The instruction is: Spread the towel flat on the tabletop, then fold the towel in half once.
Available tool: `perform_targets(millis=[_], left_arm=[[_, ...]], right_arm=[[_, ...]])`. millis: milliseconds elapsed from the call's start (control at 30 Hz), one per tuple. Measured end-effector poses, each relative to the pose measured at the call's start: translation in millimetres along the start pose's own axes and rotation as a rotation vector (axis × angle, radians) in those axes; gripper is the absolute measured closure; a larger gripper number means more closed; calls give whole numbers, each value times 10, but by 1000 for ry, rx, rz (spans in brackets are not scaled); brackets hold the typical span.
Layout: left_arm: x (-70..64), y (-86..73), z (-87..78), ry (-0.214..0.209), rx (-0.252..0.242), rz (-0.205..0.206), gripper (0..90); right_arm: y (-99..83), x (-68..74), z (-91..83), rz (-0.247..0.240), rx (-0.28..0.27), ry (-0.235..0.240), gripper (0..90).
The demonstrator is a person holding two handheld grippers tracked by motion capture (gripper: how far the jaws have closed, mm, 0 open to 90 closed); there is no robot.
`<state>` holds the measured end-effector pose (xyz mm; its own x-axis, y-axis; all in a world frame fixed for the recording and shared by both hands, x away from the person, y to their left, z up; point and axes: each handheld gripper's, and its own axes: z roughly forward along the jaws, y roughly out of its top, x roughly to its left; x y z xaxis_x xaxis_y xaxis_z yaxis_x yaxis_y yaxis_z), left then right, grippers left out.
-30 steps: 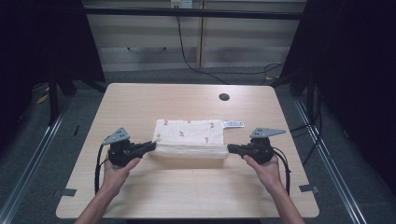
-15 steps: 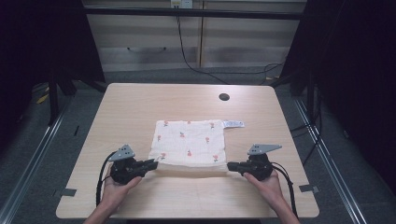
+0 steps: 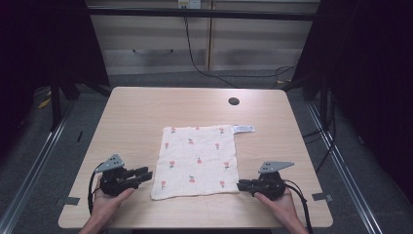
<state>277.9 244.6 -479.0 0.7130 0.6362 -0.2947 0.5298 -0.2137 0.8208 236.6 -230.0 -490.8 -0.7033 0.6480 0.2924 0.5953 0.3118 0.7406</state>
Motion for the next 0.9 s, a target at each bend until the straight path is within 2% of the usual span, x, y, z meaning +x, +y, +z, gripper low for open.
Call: perform_targets(millis=[100, 200, 300, 367, 433, 567, 633, 733, 800, 867, 900], left_arm=[[44, -4, -4, 11, 9, -2, 640], [78, 12, -11, 22, 9, -13, 604], [141, 44, -17, 26, 8, -32, 530], [166, 64, -4, 41, 18, -26, 521], [189, 86, 22, 32, 20, -15, 532], [191, 155, 105, 39, 38, -4, 480], [212, 219, 167, 24, 50, -3, 501], [257, 280, 248, 12, 51, -2, 549], [286, 298, 311, 18, 61, -3, 535], [301, 319, 357, 8, 72, 4, 531], [308, 336, 385, -2, 80, 5, 520]], right_arm=[[-29, 24, -77, 18, -15, 7, 736], [-50, -17, -123, 24, -28, -14, 699], [27, -95, -122, 39, -53, -45, 654], [51, -101, -115, 37, -56, -47, 646], [120, -116, -84, 24, -61, -51, 632], [223, -143, 6, 4, -50, -56, 618], [313, -171, 97, -16, -30, -55, 618], [364, -200, 144, -20, -24, -56, 611], [424, -240, 198, -25, -12, -53, 595], [485, -264, 255, -32, 6, -29, 591], [525, -269, 299, -46, 14, -48, 575]])
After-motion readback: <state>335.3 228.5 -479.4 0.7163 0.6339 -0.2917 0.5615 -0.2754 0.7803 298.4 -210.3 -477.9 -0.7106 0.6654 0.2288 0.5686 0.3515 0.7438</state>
